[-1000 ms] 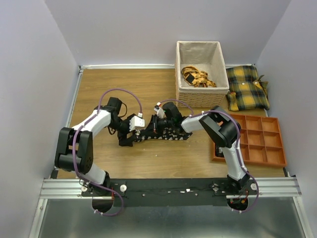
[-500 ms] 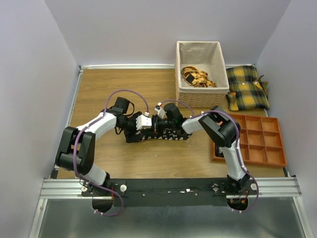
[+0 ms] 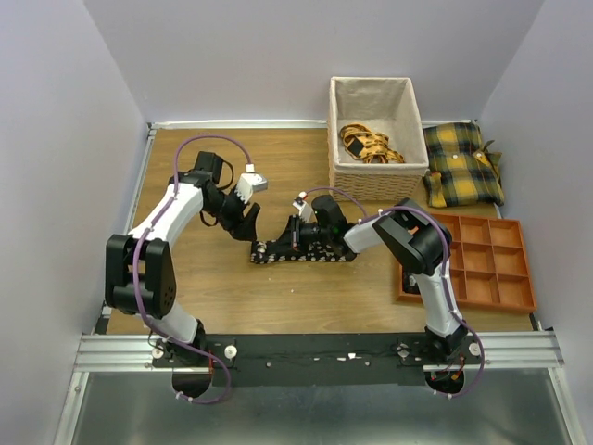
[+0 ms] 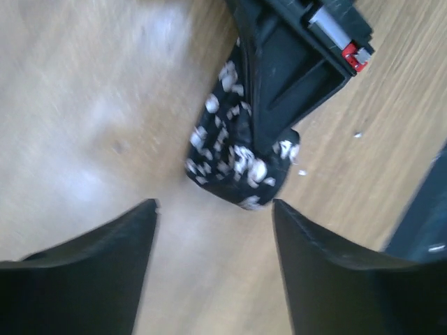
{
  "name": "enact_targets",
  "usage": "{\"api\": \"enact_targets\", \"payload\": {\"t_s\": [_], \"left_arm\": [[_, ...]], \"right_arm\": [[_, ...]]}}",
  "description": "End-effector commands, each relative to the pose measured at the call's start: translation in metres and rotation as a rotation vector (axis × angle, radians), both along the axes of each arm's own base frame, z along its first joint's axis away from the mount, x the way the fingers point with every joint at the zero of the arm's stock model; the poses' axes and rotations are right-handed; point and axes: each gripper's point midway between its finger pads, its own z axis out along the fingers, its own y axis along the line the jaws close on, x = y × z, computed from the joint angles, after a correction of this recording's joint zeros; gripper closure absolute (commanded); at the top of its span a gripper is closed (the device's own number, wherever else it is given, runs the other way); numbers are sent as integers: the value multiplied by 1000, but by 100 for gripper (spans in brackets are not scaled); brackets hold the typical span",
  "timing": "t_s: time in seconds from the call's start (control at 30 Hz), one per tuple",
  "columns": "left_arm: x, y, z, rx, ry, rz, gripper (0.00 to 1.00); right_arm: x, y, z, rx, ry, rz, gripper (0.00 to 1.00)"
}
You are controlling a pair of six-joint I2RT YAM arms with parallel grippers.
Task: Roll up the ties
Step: Roll the tie at the center of the board.
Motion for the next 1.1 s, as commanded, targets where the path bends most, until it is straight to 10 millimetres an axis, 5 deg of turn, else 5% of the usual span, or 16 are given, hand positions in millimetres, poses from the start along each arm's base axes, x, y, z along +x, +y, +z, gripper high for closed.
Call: {"api": "enact_targets", "payload": {"t_s": [0.0,0.17,0.27,0.47,0.63,0.8,1.07], "left_arm": [[-34,11,-16,66,321,387,30],[-30,9,-39,52,423,629,25],[-9,1,-37,-13,382,658,24],[-16,-13,-54,-80,460,667,15],[-17,-6,-74,-41,498,745,27],[-10,-14,-71,-109,497,752,32],[-28,-16,-85,-94,575,737,43]], "right_arm": [[2,-14,-27,-91,32,-51,95],[1,-16,-35,-128,52,-53,95],[3,-18,-37,-164,46,-58,95],[2,-20,-41,-190,59,-53,95],[2,-21,-42,-195,62,-61,96],[2,-24,-44,-218,63,-71,96],[10,-29,-44,-289,57,-103,98]]}}
